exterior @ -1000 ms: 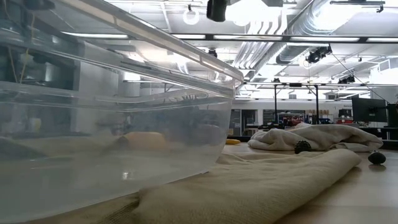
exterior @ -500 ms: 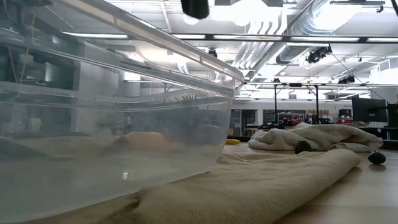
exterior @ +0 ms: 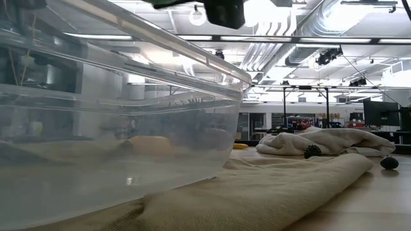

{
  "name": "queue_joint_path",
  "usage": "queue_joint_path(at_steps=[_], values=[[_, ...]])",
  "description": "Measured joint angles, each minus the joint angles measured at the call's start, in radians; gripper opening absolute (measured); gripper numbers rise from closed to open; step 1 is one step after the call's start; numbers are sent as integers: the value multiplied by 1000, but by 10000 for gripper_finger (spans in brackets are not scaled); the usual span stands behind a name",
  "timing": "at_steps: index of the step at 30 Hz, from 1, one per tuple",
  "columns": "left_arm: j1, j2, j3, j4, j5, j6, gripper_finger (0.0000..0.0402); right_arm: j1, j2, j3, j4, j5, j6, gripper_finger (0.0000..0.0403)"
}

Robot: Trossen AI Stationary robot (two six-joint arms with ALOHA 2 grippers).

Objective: Pick and placing Produce into tupperware
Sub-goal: Put the green corn into the container

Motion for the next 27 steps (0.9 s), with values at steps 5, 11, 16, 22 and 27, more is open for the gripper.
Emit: queue_joint_path(at_steps=[5, 11, 16, 22, 27], values=[[0, 0, 0, 0, -3, 0, 134, 14, 3, 0, -30, 7, -14, 197], [0, 0, 0, 0, -11, -14, 134, 16, 47, 0, 11, -2, -20, 197], [0, 0, 0, -1, -22, -17, 134, 16, 81, -2, 29, -6, -32, 197], [0, 0, 0, -2, -42, -19, 134, 15, 118, -2, 33, -21, -35, 197], [0, 0, 0, -16, -45, -17, 134, 15, 128, -2, 25, -24, -48, 197]])
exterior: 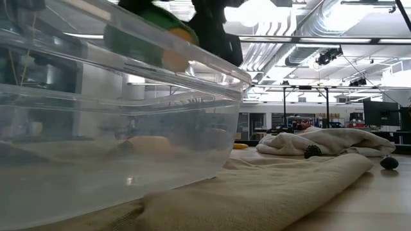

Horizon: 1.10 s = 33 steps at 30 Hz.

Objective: Pick and placing Produce into tupperware
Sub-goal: Put the green corn into the container

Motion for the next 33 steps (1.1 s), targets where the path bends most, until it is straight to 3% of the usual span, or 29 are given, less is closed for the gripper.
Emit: queue_joint_path(at_steps=[26, 33], values=[[0, 0, 0, -28, -19, 9, 133, -1, 28, 0, -1, -57, -49, 199], [0, 0, 0, -28, -19, 9, 133, -2, 28, 0, -1, -62, -48, 242]])
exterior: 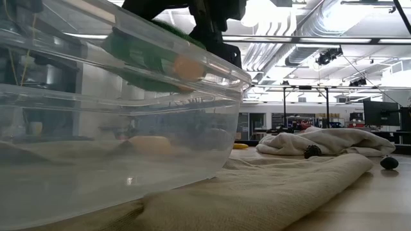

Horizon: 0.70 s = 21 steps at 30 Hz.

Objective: Pick and placing Produce into tupperware
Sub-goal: Put the green corn into the container, then put the yellow corn into the container

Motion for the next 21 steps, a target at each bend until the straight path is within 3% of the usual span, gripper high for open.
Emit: queue_joint_path(at_steps=[11, 21], values=[[0, 0, 0, -1, 0, 16, 133, -11, -1, 0, 15, 21, 14, 256], [0, 0, 0, 0, 46, 71, 134, -127, -88, 0, 121, 70, -24, 256]])
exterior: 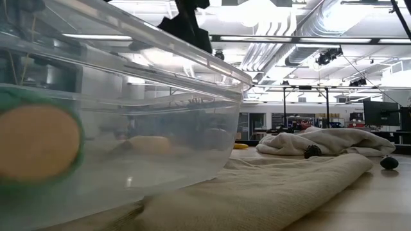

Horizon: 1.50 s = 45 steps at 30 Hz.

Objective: Pick and placing Produce into tupperware
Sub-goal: Put the yellow corn into the container

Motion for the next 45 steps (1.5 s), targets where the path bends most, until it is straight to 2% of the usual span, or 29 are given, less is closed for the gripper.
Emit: queue_joint_path(at_steps=[9, 15, 22, 33, 38, 45], values=[[0, 9, 0, -1, -47, 100, 134, -130, -81, 1, -131, 71, -58, 256], [0, 58, 0, 3, -71, 158, 134, -213, -139, 1, -248, 146, -68, 256], [0, 124, -1, 93, -85, 165, 134, -335, -224, 1, -428, 219, -91, 256], [0, 208, -1, 136, -223, 163, 133, -530, -255, 0, -691, 194, -230, 256], [0, 277, -1, 136, -276, 161, 133, -631, -254, 0, -703, 127, -340, 256], [0, 371, -1, 138, -274, 129, 133, -761, -248, -22, -708, 18, -461, 256]])
